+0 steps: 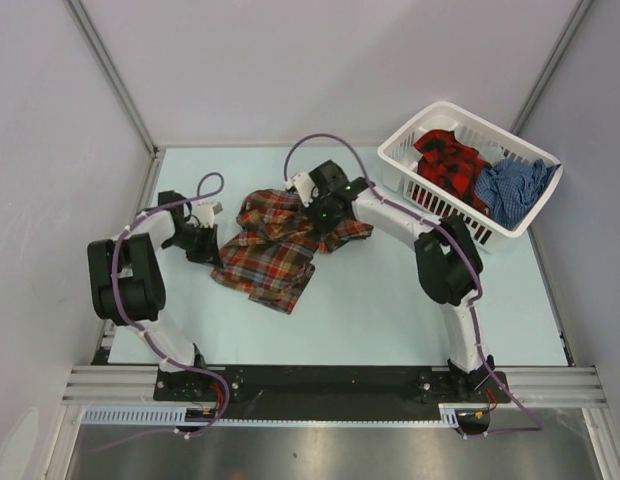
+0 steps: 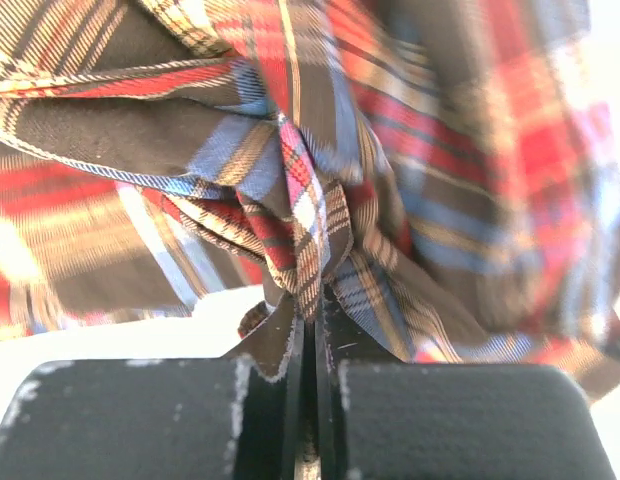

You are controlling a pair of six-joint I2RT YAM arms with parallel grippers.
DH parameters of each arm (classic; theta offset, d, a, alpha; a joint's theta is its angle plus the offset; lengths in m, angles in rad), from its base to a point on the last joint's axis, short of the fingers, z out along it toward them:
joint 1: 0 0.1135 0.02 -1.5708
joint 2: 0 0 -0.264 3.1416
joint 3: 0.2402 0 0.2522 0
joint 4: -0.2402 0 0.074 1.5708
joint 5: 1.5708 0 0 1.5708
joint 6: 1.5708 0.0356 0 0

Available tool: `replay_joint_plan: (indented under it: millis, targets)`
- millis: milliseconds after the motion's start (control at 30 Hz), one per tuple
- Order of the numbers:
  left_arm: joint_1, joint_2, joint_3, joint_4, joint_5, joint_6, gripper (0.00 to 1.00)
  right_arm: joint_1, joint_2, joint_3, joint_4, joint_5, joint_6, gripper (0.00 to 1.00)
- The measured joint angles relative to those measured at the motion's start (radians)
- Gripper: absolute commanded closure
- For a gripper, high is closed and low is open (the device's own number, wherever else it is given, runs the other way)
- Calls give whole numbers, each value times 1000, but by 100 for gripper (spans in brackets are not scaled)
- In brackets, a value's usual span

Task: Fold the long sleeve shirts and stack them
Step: Flatten the shirt out

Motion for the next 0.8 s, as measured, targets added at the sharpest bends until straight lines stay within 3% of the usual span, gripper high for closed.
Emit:
replay_joint_plan:
  millis: [200,533,700,800]
  targets:
    - [111,-109,140,-100,22,29,100,-112,-157,16,-64,-113,-29,100]
    - [115,-449,282,-213,10,136,100,-156,-348,387,-216,-192,-99,100]
    - [115,-632,284,-241,24,167,100,-100,-488,352,-260,-148,-138,100]
    - [115,-745,267,-221,21,167,100,-43,-608,229,-234,-91,-177,86]
